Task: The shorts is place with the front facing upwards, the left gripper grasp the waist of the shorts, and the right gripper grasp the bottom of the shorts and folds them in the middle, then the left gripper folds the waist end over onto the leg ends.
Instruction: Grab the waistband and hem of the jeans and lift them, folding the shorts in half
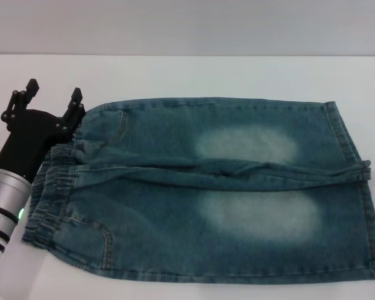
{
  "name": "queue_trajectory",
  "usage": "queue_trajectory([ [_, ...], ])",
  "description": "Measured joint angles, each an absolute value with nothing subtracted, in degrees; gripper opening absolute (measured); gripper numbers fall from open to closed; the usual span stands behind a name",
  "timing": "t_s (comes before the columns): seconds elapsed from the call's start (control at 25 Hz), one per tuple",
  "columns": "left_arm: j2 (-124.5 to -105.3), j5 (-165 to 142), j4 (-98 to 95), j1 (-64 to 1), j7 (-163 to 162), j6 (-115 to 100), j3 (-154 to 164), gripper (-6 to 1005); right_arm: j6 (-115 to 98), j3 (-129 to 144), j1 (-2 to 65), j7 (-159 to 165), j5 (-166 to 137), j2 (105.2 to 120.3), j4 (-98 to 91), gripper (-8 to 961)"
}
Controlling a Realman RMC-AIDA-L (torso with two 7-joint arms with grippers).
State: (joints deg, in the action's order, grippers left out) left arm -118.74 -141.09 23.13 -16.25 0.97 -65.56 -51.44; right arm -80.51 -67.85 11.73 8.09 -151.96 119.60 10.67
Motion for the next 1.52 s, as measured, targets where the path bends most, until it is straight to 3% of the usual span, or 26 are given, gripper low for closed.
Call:
queue_trajectory([
  [1.52,-118.65,-141.2,24.3,-18.4,0.9,-61.8,-51.0,800,-79.3,-65.5,12.7,8.1,-152.4,119.44,11.3,750],
])
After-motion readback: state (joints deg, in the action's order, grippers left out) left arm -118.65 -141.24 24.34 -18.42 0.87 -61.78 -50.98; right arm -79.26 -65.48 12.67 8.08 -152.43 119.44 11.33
